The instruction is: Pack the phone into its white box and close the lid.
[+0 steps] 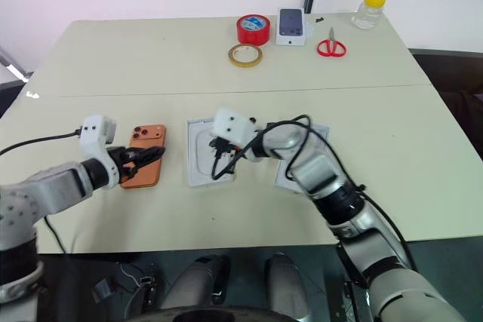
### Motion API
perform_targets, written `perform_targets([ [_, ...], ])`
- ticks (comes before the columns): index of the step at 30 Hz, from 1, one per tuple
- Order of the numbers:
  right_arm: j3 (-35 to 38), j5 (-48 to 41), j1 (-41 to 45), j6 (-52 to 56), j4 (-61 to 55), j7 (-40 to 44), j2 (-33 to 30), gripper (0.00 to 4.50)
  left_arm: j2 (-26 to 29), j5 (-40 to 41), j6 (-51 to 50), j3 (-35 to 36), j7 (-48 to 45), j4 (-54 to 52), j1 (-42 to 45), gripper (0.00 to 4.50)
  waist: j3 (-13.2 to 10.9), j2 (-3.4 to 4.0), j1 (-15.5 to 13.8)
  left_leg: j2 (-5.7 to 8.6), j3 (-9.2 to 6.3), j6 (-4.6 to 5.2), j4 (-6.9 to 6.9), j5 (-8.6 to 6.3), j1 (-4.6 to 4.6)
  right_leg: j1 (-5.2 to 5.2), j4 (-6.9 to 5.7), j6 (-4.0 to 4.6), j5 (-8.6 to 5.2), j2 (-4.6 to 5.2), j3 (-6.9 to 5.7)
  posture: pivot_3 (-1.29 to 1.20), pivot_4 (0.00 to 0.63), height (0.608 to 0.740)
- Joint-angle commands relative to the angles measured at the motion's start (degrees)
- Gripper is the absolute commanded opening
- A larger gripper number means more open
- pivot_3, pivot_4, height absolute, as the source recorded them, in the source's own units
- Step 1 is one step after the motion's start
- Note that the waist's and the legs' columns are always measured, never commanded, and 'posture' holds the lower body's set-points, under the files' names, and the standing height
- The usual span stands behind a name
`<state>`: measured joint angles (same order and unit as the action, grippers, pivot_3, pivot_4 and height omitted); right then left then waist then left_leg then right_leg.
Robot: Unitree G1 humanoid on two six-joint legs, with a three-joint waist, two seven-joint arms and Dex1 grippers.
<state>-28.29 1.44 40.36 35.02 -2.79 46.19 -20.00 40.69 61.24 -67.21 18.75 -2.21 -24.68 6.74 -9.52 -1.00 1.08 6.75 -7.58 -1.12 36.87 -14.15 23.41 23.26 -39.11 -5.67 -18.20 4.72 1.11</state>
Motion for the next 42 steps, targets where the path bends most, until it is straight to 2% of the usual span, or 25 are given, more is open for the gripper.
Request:
perform_targets([
  [1,-1.01,3.77,3.87,-2.62,6.57,-4.85,4.23,0.05,4.53,-7.73,8.44,-1.65,-11.29,-2.76,-5.68,3.30,-0.02,0.02,-0.14,-0.01,0.00,0.00,-0.01,0.00,0.00,0.04,0.02,0.01,0.00,0.00,0.00,0.00,0.150,0.740],
  [9,-0.66,8.52,9.67,-6.46,22.98,-11.58,12.15,0.05,5.29,-16.27,23.85,-0.53,-26.51,-7.99,-16.49,3.30,-0.02,0.02,0.00,-0.06,0.02,0.00,-0.12,0.00,0.00,0.11,0.08,0.03,0.02,-0.03,0.01,0.00,0.150,0.740],
  [15,0.38,10.10,12.10,-9.84,30.02,-13.36,14.07,0.05,5.69,-19.90,28.28,-1.02,-32.67,-10.03,-21.99,3.30,-0.03,0.05,0.16,-0.10,0.04,-0.02,-0.18,0.00,-0.01,0.10,0.07,0.09,0.05,-0.07,0.01,0.00,0.150,0.740],
  [18,1.10,10.75,12.96,-11.38,32.29,-14.95,14.74,0.05,5.38,-20.25,28.08,-1.17,-33.11,-10.83,-22.13,3.30,-0.03,0.05,0.11,-0.11,0.04,-0.04,-0.31,0.02,-0.02,0.12,0.07,0.11,0.06,-0.08,0.02,0.00,0.150,0.740],
  [25,2.17,11.40,12.98,-13.61,32.06,-16.09,14.94,0.05,4.99,-20.10,25.36,-2.46,-31.65,-12.44,-19.40,3.30,-0.03,0.04,0.17,-0.15,0.04,-0.21,-0.62,0.12,-0.05,0.24,0.07,0.18,0.10,-0.12,0.02,0.00,0.150,0.740],
  [32,4.55,6.10,7.24,-11.31,15.35,-7.77,11.96,0.05,0.95,-15.05,17.18,1.66,-23.51,-9.09,-13.67,3.30,-0.02,0.03,0.18,-0.23,0.02,-0.24,-0.68,0.15,-0.05,0.27,0.07,0.21,0.12,-0.20,0.02,0.00,0.150,0.740],
  [37,1.56,6.00,3.31,-6.08,4.58,-3.92,10.64,0.05,-2.89,-10.81,11.80,7.12,-16.67,-4.32,-9.09,3.30,-0.01,0.01,0.26,-0.26,0.02,-0.24,-0.67,0.15,-0.07,0.28,0.03,0.22,0.13,-0.24,0.02,0.00,0.150,0.740],
  [41,-1.18,7.30,3.54,-3.31,4.02,-5.03,13.42,0.00,-5.02,-8.40,6.73,11.70,-10.03,1.56,-5.43,4.43,0.00,0.00,0.53,-0.27,0.01,-0.29,-0.67,0.18,-0.08,0.29,0.00,0.24,0.14,-0.25,0.02,0.00,0.150,0.740],
  [42,-2.26,7.92,4.18,-2.75,4.79,-5.23,14.30,0.00,-5.17,-8.44,4.69,12.59,-7.73,3.21,-4.05,4.43,0.00,0.00,0.60,-0.27,0.00,-0.30,-0.67,0.18,-0.08,0.29,0.00,0.24,0.14,-0.26,0.01,0.00,0.150,0.740],
])
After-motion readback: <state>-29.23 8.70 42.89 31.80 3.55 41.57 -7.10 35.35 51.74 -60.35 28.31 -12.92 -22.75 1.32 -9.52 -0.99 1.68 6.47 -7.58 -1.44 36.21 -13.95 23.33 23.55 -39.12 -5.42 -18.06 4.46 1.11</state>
